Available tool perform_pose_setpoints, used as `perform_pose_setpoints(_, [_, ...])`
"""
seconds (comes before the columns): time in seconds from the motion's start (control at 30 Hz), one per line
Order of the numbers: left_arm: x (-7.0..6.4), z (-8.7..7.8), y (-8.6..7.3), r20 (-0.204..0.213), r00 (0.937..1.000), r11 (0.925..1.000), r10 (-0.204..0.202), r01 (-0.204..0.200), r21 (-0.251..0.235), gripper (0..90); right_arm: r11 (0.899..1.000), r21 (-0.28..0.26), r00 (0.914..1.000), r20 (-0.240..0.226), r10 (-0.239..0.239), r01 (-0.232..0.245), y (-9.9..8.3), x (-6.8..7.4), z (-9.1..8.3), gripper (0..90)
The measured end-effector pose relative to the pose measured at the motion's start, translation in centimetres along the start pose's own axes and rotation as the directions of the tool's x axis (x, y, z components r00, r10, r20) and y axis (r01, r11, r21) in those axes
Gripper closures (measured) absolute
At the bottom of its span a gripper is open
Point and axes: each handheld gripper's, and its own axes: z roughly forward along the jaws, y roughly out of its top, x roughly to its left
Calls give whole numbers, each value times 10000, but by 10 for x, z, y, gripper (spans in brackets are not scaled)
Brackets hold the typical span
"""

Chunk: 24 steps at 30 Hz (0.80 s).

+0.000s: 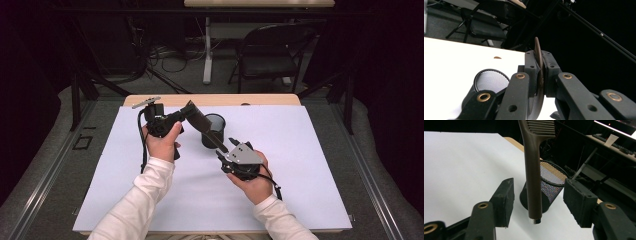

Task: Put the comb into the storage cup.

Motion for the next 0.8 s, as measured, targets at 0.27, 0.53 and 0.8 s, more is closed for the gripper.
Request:
perform_pose_setpoints(0.27, [-1, -2, 5, -53, 10000, 9996, 17, -18, -266, 847, 9975, 125, 9965, -450, 698, -693, 3, -3, -3, 354])
perform_pose_setpoints(0.53, [1, -2, 10, -110, 9999, 9993, -22, 18, -377, 847, 9940, 255, 9917, -699, 1075, -1060, 6, -6, -8, 276])
perform_pose_setpoints(0.8, [1, -3, 15, -239, 9997, 9986, -4, -9, -520, 847, 9893, 389, 9828, -1150, 1443, -1407, 9, -10, -11, 259])
